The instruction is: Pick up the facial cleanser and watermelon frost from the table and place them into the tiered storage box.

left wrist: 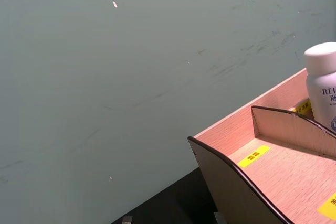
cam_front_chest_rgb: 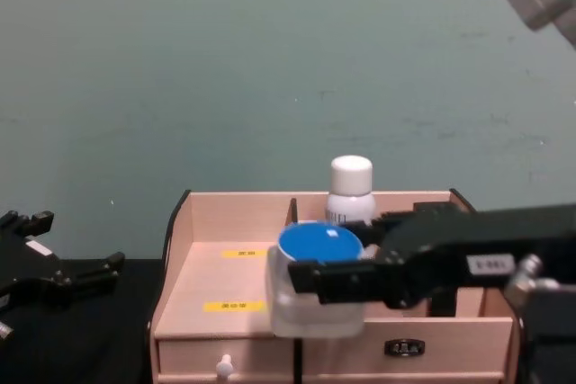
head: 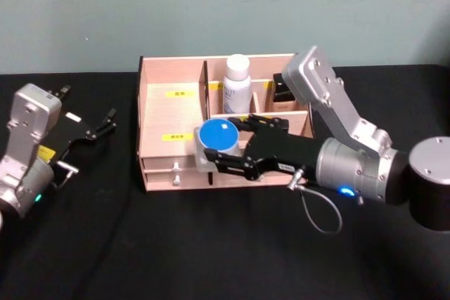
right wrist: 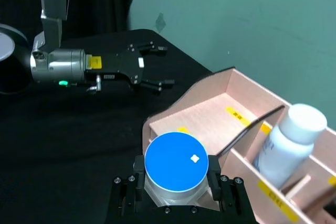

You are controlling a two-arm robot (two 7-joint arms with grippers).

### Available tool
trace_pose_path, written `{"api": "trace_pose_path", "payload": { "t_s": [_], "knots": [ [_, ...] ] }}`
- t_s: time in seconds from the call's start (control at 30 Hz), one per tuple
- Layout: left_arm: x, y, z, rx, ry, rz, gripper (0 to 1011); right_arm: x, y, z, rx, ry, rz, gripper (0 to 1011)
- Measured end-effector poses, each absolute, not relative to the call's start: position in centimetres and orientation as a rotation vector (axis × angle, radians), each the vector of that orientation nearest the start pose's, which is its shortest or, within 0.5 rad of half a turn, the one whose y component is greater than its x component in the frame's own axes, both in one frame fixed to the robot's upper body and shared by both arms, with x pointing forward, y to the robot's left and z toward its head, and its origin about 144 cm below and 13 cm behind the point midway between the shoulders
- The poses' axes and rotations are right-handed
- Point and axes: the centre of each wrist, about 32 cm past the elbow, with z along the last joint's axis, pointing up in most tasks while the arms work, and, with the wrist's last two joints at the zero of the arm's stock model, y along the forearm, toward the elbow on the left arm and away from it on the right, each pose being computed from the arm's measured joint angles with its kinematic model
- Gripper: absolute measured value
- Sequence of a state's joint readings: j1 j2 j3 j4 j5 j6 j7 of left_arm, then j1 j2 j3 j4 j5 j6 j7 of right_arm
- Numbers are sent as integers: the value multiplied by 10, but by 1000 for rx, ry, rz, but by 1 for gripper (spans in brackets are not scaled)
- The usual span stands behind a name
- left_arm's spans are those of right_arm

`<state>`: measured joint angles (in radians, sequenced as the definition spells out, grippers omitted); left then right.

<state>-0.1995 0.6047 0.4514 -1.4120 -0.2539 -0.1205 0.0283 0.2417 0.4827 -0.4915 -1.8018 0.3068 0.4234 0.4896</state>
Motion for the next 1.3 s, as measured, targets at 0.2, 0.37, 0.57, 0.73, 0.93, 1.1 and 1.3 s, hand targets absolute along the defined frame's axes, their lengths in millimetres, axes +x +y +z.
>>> {"api": "trace_pose_path", "payload": {
  "t_s": [0.2, 0.37, 0.57, 0.73, 0.93, 1.1, 1.3],
  "knots": [
    [489, 310, 1140, 304, -285, 1248, 1001, 482, -189, 1248, -316, -24, -591, 707],
    [489, 310, 1140, 304, -285, 1248, 1001, 489, -182, 1249, -315, -28, -590, 707],
    [489, 310, 1140, 305, -285, 1248, 1001, 499, -172, 1250, -318, -33, -590, 708],
    [489, 310, 1140, 304, -285, 1248, 1001, 509, -162, 1249, -325, -34, -589, 707],
    [489, 310, 1140, 304, -285, 1248, 1001, 519, -152, 1246, -338, -34, -591, 707],
    [489, 310, 1140, 304, -285, 1248, 1001, 531, -144, 1243, -353, -32, -609, 707],
    [489, 310, 1140, 305, -285, 1248, 1001, 540, -140, 1240, -358, -28, -628, 707]
  ]
}}
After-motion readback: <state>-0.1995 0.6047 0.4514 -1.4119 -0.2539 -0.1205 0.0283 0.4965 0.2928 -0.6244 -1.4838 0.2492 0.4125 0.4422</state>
